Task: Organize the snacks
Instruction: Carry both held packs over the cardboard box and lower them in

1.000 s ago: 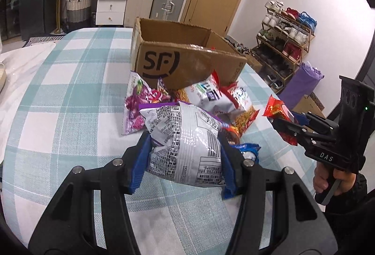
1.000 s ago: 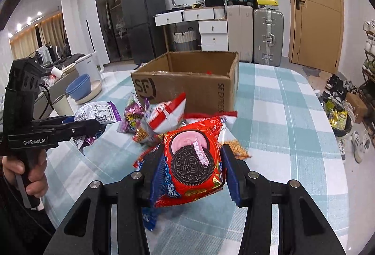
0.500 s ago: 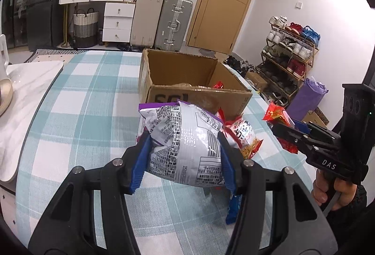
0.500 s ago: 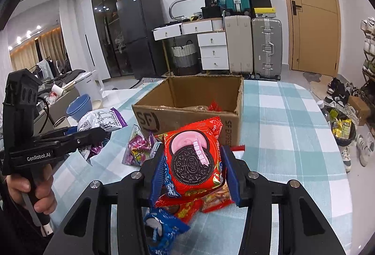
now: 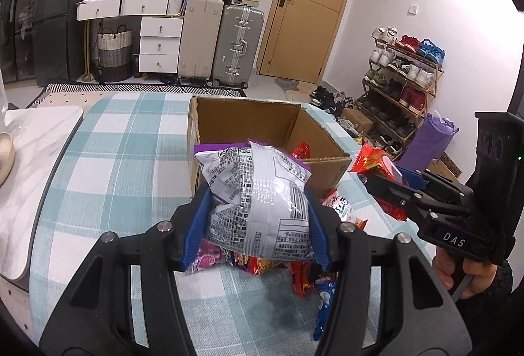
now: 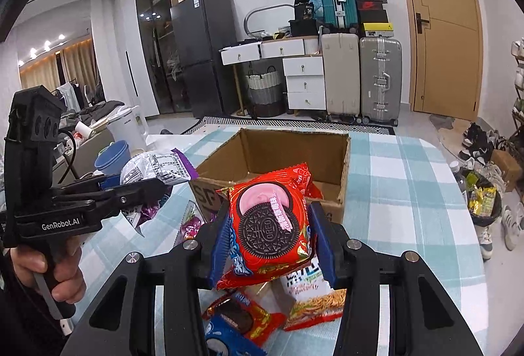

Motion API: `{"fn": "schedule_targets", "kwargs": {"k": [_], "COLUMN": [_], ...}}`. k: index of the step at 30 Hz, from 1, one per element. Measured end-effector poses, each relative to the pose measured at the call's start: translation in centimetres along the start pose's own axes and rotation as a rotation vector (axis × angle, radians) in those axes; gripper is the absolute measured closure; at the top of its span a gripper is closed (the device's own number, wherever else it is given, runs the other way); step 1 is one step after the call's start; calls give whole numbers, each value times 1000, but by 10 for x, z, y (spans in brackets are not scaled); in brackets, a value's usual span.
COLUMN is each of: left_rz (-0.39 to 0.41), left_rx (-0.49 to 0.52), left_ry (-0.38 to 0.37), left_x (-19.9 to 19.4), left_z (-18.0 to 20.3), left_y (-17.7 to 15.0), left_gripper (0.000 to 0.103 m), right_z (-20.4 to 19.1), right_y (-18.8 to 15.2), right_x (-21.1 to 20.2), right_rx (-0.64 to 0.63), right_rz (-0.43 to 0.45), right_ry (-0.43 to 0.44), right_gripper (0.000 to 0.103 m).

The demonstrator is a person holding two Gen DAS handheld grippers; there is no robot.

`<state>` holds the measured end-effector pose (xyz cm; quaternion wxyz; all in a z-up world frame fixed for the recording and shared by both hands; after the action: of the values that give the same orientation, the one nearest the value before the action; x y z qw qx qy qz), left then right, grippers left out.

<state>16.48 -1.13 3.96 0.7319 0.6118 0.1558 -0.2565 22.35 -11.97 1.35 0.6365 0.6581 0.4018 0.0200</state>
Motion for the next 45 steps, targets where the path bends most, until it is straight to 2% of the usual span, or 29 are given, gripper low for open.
{"fn": "schedule_targets", "kwargs": {"k": [9, 24, 34, 45], "left_rz": [21, 9, -11, -39], "left_rx": [26, 25, 42, 28], "left_ry": [-6, 6, 28, 44], "left_x": [17, 64, 99, 134], "left_z": [6, -4, -8, -18], "left_y": [26, 57, 63, 64], "left_gripper": [51, 51, 51, 51], "right_z": [3, 12, 13, 29], "right_y": [15, 37, 39, 43], "right_x": [16, 46, 70, 96], "right_rx": [8, 14, 13, 17], "right_rz": [8, 3, -21, -49], "right_ry": [2, 1, 6, -32], "right_gripper": [57, 57, 57, 57]}}
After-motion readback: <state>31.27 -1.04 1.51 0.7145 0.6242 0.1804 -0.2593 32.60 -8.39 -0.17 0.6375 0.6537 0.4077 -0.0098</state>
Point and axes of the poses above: each gripper's, at about its wrist camera, not at the fingertips, and x roughly the way its jaws point, z to its right, y to its top, the point moved 6 cm from there along x, roughly the way its jaws point, and after that the axes turned 3 degrees about x, right-handed, at the moved point
